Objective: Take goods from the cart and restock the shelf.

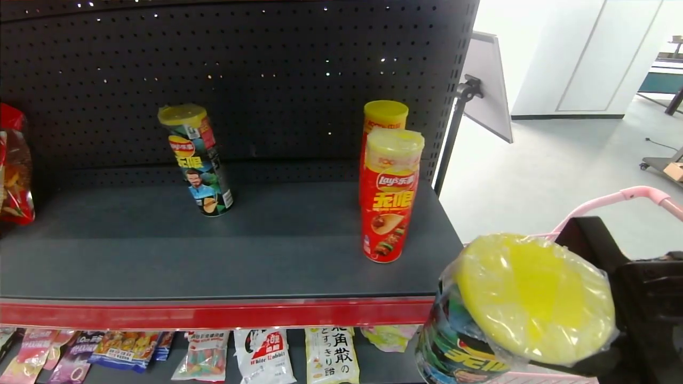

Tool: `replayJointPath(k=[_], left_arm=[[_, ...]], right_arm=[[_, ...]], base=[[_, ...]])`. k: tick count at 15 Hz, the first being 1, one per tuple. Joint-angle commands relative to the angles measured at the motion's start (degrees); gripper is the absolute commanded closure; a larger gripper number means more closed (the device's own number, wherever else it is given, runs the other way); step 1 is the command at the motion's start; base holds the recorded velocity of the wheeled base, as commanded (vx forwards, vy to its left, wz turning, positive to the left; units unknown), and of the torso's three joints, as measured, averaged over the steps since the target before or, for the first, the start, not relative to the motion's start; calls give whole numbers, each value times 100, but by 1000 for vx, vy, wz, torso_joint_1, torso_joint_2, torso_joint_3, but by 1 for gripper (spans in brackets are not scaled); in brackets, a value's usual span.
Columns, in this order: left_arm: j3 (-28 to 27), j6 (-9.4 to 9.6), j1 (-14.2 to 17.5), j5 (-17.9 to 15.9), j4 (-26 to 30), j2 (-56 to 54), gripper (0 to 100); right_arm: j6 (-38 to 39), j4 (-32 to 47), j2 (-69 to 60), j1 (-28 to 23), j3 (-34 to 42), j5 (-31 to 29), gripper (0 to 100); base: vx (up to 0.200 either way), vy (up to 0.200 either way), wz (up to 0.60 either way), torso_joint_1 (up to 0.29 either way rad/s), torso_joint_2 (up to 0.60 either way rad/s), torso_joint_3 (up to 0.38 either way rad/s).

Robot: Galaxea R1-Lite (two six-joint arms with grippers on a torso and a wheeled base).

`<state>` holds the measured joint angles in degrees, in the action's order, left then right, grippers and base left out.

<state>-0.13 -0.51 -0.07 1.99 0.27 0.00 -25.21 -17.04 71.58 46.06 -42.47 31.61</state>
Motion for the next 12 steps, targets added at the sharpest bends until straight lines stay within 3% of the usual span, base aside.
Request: replayJointPath(k=[1, 12], left_arm=[[5, -2, -1, 3, 0, 0, 0], [5, -2, -1, 3, 0, 0, 0]], right_arm=[[-1, -1, -4, 0, 2, 3, 100], [-28, -1, 40, 0, 81, 21, 100]], base=[[0, 200, 0, 2, 2, 2], [0, 200, 0, 2, 3, 1]])
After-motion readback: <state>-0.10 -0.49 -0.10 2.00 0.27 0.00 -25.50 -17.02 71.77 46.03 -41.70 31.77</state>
